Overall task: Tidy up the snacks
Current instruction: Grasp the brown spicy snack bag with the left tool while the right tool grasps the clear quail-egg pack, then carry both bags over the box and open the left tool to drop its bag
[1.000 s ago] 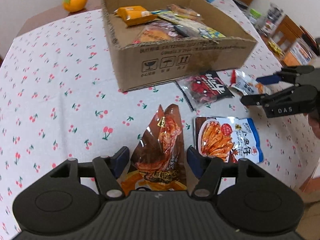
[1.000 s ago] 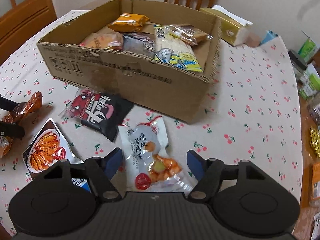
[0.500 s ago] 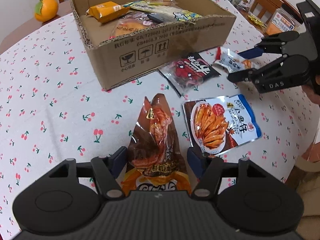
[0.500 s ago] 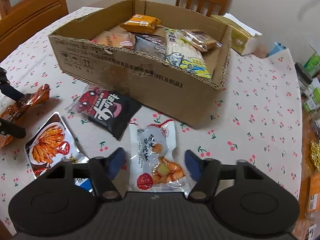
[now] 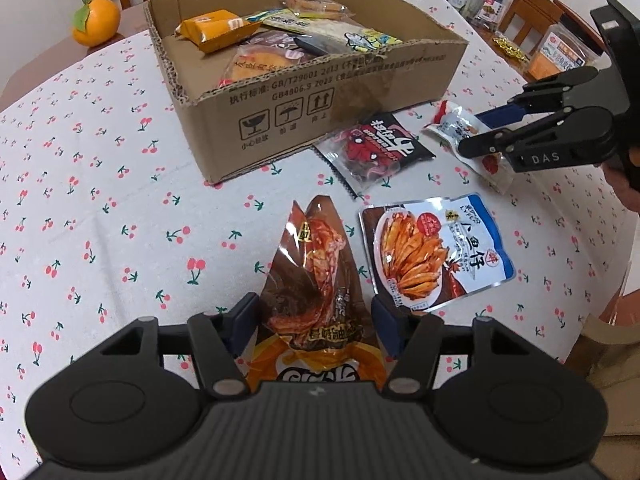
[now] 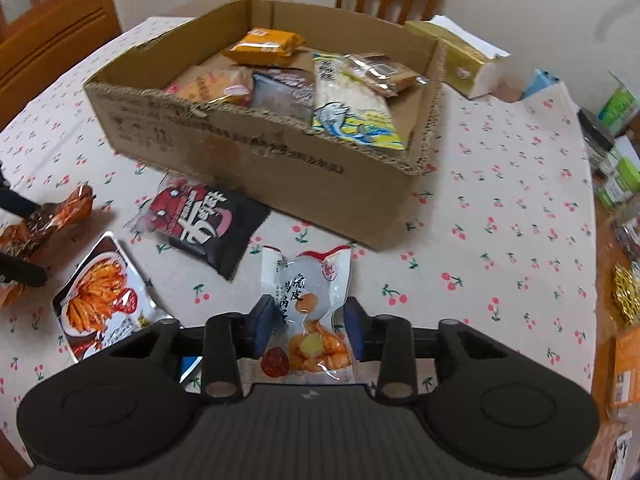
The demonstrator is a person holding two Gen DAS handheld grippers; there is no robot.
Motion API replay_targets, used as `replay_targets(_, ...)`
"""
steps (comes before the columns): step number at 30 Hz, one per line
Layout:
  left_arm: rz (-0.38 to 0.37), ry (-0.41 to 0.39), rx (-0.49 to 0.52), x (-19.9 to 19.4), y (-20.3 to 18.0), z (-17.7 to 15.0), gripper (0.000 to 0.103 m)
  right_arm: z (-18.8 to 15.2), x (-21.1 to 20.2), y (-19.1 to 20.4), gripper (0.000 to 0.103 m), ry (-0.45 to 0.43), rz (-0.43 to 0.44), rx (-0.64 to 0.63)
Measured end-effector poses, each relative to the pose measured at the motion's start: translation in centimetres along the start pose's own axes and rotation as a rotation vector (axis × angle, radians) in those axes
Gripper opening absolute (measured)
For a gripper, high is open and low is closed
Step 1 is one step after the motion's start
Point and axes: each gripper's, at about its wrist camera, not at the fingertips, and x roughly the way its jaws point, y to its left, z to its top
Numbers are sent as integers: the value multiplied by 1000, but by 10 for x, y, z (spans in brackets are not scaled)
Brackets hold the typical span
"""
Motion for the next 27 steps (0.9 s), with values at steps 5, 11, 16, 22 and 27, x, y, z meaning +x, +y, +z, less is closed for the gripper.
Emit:
replay_targets(5, -4, -13, -9, -2, -2, 1, 61, 2, -2, 7, 66, -14, -20, 39)
replay_targets(11, -5, -23, -19, -4, -3, 2, 61, 4, 10, 18, 65, -1, -82, 61)
replay_targets(16, -4, -26, -23, -9, -6, 5, 61, 4, 9, 16, 53, -12, -97, 71)
replay_targets(22, -14, -47, -10, -21, -16, 11, 61, 5, -1, 9, 49, -8, -74, 86)
replay_targets(27, -13, -74, -4, -33, -22, 18, 60, 8, -17, 1, 49, -18, -35, 103)
